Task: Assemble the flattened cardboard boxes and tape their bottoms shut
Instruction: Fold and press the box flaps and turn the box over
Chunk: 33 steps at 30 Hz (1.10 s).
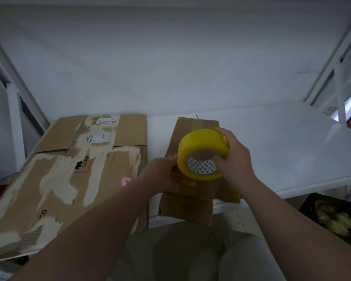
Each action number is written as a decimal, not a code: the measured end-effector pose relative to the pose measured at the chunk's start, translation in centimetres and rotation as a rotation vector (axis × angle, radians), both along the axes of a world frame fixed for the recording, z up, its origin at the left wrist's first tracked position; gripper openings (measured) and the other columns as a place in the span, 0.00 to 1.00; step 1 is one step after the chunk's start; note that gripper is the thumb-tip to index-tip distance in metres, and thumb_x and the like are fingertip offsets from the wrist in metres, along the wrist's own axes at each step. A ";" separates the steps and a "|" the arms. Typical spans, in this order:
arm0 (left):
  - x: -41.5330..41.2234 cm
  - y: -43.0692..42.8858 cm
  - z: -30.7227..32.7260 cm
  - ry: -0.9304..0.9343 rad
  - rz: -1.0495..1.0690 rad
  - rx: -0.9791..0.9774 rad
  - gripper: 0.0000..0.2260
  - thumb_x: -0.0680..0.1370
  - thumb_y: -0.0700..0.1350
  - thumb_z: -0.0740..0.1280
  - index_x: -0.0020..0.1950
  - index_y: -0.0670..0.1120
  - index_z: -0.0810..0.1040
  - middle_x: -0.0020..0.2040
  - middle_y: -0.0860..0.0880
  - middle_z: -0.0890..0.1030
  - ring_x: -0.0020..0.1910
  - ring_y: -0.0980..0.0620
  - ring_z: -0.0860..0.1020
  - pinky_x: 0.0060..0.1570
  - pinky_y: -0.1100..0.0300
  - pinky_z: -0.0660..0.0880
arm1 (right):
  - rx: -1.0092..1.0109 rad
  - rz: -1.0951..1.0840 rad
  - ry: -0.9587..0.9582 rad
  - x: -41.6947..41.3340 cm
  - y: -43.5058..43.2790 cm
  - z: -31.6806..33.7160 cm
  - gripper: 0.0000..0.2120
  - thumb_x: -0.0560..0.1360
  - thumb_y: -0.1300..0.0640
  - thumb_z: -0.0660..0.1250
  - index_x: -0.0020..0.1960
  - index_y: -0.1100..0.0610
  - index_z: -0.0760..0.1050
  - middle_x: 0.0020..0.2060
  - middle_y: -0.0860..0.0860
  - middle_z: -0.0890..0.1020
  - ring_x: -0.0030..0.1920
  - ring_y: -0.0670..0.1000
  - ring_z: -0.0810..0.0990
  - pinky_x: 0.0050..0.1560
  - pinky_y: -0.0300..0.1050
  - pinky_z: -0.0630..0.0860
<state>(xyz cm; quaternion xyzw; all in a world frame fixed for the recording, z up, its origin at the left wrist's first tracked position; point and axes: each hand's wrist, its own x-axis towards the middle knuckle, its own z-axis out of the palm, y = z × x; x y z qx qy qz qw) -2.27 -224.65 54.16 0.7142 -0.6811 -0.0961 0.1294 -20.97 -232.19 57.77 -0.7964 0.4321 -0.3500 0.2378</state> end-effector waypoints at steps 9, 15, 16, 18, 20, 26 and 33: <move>-0.8 -0.6 -0.5 -0.122 0.122 0.048 0.29 0.77 0.32 0.61 0.75 0.54 0.63 0.76 0.51 0.63 0.72 0.49 0.66 0.68 0.49 0.68 | -0.217 0.016 0.556 -3.3 -1.2 4.1 0.33 0.73 0.59 0.65 0.74 0.40 0.59 0.58 0.51 0.73 0.59 0.55 0.73 0.48 0.45 0.68; -1.2 -0.5 -0.7 -0.135 0.130 0.002 0.29 0.77 0.32 0.58 0.74 0.53 0.64 0.71 0.50 0.69 0.68 0.48 0.71 0.61 0.50 0.74 | -0.171 -0.033 0.880 -6.9 -1.1 3.1 0.31 0.74 0.55 0.63 0.73 0.38 0.56 0.58 0.48 0.73 0.59 0.54 0.74 0.47 0.47 0.73; -1.2 -0.4 -0.7 -0.139 0.135 0.005 0.29 0.77 0.32 0.59 0.75 0.53 0.63 0.72 0.50 0.68 0.68 0.48 0.71 0.62 0.50 0.73 | -0.158 -0.035 0.879 -7.0 -1.0 2.5 0.32 0.74 0.55 0.64 0.73 0.38 0.56 0.59 0.49 0.73 0.59 0.53 0.74 0.47 0.48 0.73; -1.2 -0.5 -0.8 -0.146 0.133 0.009 0.29 0.77 0.32 0.59 0.75 0.53 0.62 0.74 0.51 0.66 0.69 0.48 0.70 0.63 0.50 0.73 | -0.157 -0.037 0.872 -7.1 -0.9 1.6 0.32 0.75 0.55 0.64 0.74 0.40 0.55 0.60 0.49 0.73 0.59 0.53 0.74 0.49 0.48 0.75; -1.3 -0.4 -0.9 -0.155 0.128 0.009 0.28 0.78 0.33 0.60 0.75 0.53 0.62 0.76 0.52 0.63 0.70 0.48 0.69 0.64 0.50 0.72 | -0.168 -0.040 0.856 -7.3 -0.9 1.1 0.31 0.75 0.55 0.64 0.74 0.40 0.55 0.60 0.50 0.73 0.60 0.54 0.74 0.50 0.49 0.75; -1.3 -0.5 -0.9 -0.166 0.122 0.018 0.28 0.79 0.33 0.59 0.76 0.53 0.60 0.77 0.53 0.60 0.71 0.49 0.68 0.65 0.50 0.70 | -0.201 -0.031 0.863 -7.4 -1.0 0.5 0.32 0.76 0.53 0.64 0.75 0.42 0.53 0.63 0.50 0.71 0.62 0.53 0.73 0.51 0.47 0.74; -1.2 -0.2 -1.3 -0.190 0.089 0.022 0.30 0.79 0.35 0.59 0.77 0.54 0.55 0.78 0.54 0.55 0.75 0.51 0.61 0.67 0.50 0.68 | -0.206 -0.033 0.882 -7.5 -0.9 0.0 0.33 0.77 0.53 0.64 0.76 0.43 0.51 0.64 0.51 0.71 0.63 0.53 0.72 0.52 0.47 0.74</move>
